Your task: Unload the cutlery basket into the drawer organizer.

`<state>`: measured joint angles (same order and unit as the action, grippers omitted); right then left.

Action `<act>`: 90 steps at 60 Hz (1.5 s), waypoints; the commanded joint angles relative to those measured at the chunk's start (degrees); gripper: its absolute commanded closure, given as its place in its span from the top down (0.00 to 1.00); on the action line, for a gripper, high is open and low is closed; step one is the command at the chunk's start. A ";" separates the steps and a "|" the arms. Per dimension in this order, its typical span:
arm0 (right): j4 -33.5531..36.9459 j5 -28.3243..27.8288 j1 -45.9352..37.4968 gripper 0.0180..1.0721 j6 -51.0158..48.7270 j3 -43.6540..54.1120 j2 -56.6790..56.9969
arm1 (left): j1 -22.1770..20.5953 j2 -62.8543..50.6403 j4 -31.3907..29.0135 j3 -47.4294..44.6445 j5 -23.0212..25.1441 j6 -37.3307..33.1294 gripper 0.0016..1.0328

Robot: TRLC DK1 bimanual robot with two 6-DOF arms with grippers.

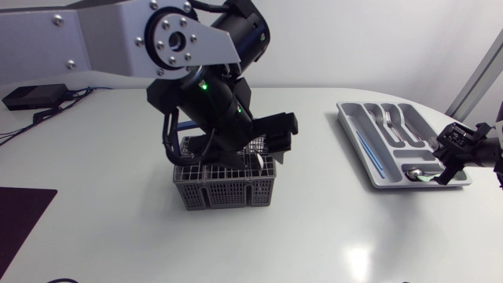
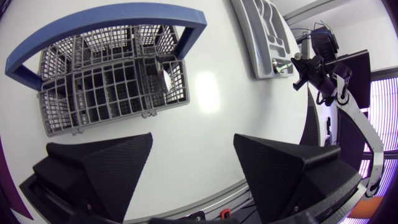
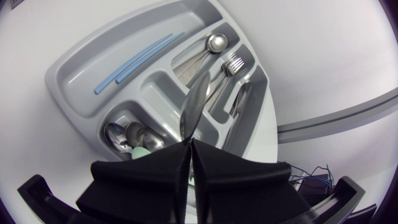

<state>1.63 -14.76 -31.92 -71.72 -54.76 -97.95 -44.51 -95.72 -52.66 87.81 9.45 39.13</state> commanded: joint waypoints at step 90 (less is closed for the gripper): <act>16.65 8.35 25.33 0.95 16.18 13.63 32.91 | 3.55 -2.01 4.50 -3.70 -10.42 -2.31 0.89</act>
<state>16.51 -6.98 -8.64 -58.89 -42.94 -66.48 -41.41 -97.47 -48.51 85.56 -0.56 38.28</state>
